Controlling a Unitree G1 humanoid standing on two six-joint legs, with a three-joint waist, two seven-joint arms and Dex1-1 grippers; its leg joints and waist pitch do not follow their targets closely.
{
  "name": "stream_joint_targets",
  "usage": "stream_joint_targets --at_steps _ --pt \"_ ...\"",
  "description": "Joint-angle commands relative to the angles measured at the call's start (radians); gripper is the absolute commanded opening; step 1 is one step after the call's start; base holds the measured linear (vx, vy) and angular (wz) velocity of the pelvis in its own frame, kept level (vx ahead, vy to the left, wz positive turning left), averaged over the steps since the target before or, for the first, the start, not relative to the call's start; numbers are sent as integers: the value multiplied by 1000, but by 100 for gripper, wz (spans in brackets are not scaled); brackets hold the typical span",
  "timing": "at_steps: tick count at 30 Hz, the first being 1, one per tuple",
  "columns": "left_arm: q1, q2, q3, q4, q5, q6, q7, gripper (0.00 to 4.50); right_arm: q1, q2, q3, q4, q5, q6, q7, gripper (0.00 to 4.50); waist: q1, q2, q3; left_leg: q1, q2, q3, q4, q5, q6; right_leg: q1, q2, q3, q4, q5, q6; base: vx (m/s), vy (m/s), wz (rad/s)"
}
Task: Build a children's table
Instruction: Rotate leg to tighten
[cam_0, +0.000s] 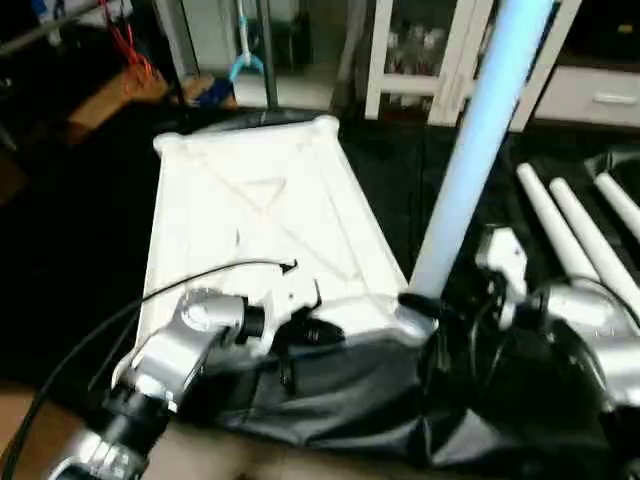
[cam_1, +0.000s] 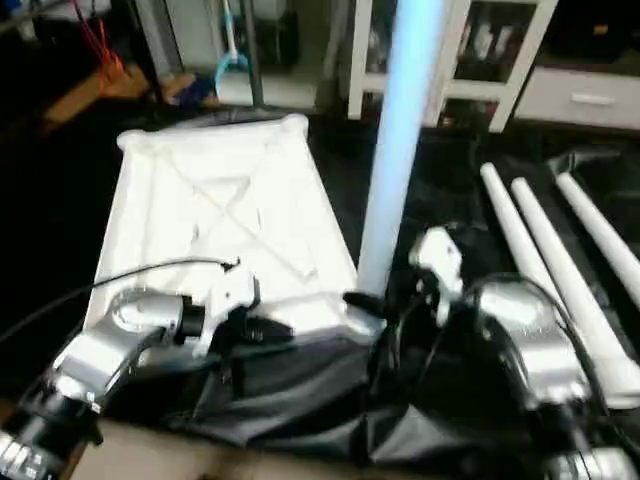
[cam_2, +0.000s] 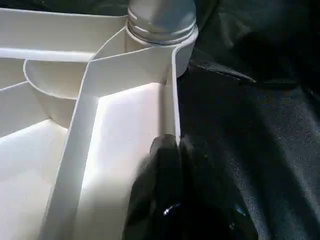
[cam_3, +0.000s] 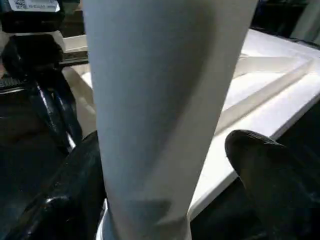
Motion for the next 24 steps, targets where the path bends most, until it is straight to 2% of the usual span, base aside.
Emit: stream_joint_targets --at_steps 1,2,3,6,8,11,12,24 --pt "-6 -2 -42 5 11 -13 -30 0 -20 -20 -2 14 -18 -12 13 391 -4 -17 -65 5 19 -10 -61 -68 109 58 -46 36 -72 39 -275 0 0 0" --pt "-6 -1 -41 5 13 -14 -27 0 -26 -38 2 20 -10 -2 53 391 -6 -32 -65 5 19 -8 -61 -69 113 60 -44 35 -73 31 -273 0 0 0" --pt "-5 -1 -41 4 14 -14 -26 0 -27 -45 5 21 -9 -1 68 391 -2 -27 -65 5 20 -10 -61 -65 114 61 -46 36 -69 29 -274 0 0 0" --pt "-2 1 -40 0 15 -14 -23 0 -38 -85 20 45 -7 -2 159 391 1 -25 -65 6 21 -9 -60 -60 123 58 -46 36 -71 26 -277 0 0 0" --pt "0 3 -40 -1 15 -13 -24 0 -48 -96 22 60 -2 0 192 353 0 -27 -65 4 20 -9 -59 -63 130 59 -47 35 -71 26 -279 0 0 0" --pt "1 5 -40 -2 16 -13 -25 0 -59 -98 15 70 5 6 210 349 1 -27 -65 4 21 -9 -58 -58 134 58 -47 35 -71 26 -282 0 0 0" --pt "2 6 -40 -2 16 -13 -26 0 -62 -95 11 75 9 11 215 320 1 -27 -65 4 21 -9 -58 -56 134 58 -47 34 -71 26 -283 0 0 0" --pt "4 13 -45 -1 18 -15 -32 0 -75 -66 8 106 23 35 263 222 4 -25 -67 5 23 -9 -57 -44 138 57 -46 33 -68 41 -293 0 0 0"
